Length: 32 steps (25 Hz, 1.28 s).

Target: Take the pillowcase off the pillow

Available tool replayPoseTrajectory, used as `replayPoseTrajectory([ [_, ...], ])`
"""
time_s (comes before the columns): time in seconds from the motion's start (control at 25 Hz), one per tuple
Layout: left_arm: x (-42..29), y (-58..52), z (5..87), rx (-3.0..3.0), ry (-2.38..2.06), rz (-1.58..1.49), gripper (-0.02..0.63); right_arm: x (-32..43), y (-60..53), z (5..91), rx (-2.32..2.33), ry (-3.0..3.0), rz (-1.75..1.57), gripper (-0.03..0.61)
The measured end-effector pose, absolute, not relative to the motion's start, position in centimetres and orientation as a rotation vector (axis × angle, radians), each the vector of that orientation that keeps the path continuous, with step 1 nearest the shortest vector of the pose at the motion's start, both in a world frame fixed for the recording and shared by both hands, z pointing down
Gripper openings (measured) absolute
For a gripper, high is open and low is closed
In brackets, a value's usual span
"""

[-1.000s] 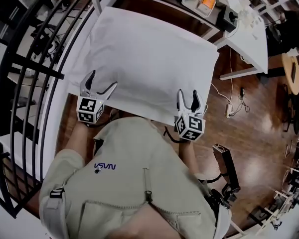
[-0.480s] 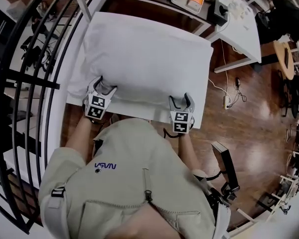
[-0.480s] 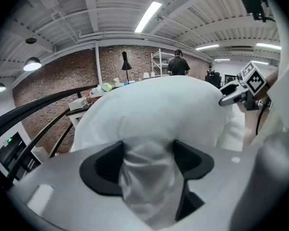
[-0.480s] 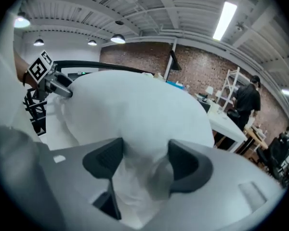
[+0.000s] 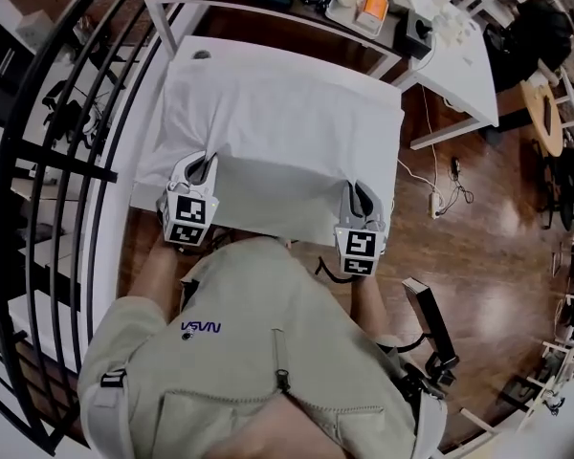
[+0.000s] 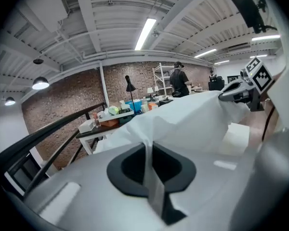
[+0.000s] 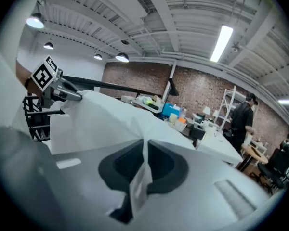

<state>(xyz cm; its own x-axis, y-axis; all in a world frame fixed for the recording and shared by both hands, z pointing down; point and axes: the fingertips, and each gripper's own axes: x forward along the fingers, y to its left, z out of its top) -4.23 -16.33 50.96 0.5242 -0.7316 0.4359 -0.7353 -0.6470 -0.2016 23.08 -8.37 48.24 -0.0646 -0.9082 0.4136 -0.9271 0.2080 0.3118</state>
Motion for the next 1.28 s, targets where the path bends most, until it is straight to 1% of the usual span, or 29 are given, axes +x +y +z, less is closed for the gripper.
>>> replayPoseTrajectory([
  [0.2, -3.8, -15.7, 42.0, 2.850, -1.267, 0.823, 0.015, 23.4, -7.6, 41.3, 1.571, -2.010, 0.055, 0.015],
  [0.32, -3.5, -14.9, 39.4, 2.851, -1.193, 0.894, 0.015, 23.8, -6.9, 39.1, 1.482, -2.020, 0.073, 0.015],
  [0.48, -3.1, -15.9, 39.8, 2.782, -1.124, 0.918, 0.017, 24.2, -7.4, 39.4, 1.430, -2.018, 0.162, 0.015],
  [0.56, -3.2, -18.0, 40.9, 2.750, -1.178, 0.903, 0.025, 24.3, -9.2, 40.3, 1.440, -2.004, 0.192, 0.015],
  [0.68, -3.5, -20.2, 40.8, 2.774, -1.376, 0.889, 0.091, 25.0, -12.5, 40.6, 1.492, -1.938, 0.198, 0.015],
  [0.8, -3.6, -19.8, 40.0, 2.773, -1.456, 0.865, 0.124, 26.0, -15.0, 39.9, 1.532, -1.884, 0.206, 0.015],
  [0.96, -4.5, -18.6, 36.8, 2.869, -1.550, 0.698, 0.117, 26.9, -17.2, 40.0, 1.536, -1.834, 0.216, 0.015],
  [1.04, -4.9, -17.7, 35.3, 2.899, -1.519, 0.624, 0.118, 27.2, -18.2, 40.1, 1.539, -1.810, 0.223, 0.015],
  [1.16, -4.0, -14.7, 34.7, 2.937, -1.313, 0.539, 0.121, 28.3, -20.1, 40.2, 1.537, -1.769, 0.229, 0.016],
  [1.28, -2.4, -12.1, 37.3, 2.886, -1.150, 0.490, 0.123, 29.2, -22.0, 39.5, 1.560, -1.749, 0.217, 0.018],
])
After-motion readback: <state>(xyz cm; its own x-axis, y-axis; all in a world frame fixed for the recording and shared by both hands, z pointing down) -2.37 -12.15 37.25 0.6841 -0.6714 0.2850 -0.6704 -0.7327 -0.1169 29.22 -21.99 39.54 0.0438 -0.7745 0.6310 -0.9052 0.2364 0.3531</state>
